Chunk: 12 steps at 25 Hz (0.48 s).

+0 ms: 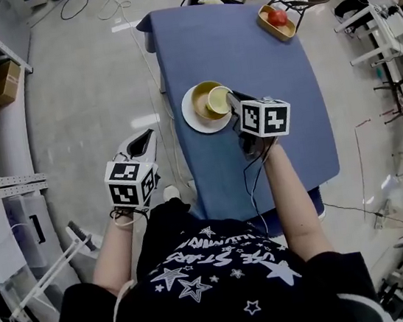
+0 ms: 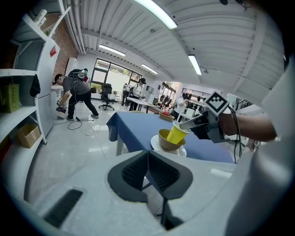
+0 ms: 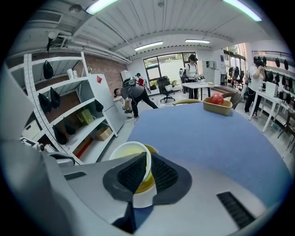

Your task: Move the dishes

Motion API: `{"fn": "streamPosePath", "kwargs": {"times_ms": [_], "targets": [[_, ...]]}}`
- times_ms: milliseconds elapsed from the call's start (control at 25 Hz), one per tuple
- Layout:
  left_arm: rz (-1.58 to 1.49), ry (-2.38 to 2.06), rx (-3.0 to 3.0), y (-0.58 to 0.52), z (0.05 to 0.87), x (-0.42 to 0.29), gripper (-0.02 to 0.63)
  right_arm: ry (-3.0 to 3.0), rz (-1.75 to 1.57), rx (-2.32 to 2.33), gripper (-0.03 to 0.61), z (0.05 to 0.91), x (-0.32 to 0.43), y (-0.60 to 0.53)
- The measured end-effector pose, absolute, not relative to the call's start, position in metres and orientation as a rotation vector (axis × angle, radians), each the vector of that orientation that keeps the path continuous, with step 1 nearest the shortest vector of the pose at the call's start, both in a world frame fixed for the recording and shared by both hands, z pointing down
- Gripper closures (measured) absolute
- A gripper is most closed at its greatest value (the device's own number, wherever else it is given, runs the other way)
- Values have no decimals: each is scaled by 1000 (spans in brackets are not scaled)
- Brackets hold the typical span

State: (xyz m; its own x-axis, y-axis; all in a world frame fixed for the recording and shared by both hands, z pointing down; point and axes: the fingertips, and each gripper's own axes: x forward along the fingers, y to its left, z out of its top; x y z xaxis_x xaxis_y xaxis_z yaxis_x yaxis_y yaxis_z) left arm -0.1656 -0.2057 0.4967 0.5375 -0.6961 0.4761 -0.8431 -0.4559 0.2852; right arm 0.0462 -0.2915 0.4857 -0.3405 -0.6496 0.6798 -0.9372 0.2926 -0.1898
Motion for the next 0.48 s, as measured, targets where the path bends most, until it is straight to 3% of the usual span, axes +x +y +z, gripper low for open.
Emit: {"fn": "streamPosePath", "kwargs": {"times_ms": [480], "targets": [[395, -1247, 2318, -229, 490, -154, 592, -2125, 755, 1633, 546, 435, 93, -332]]}}
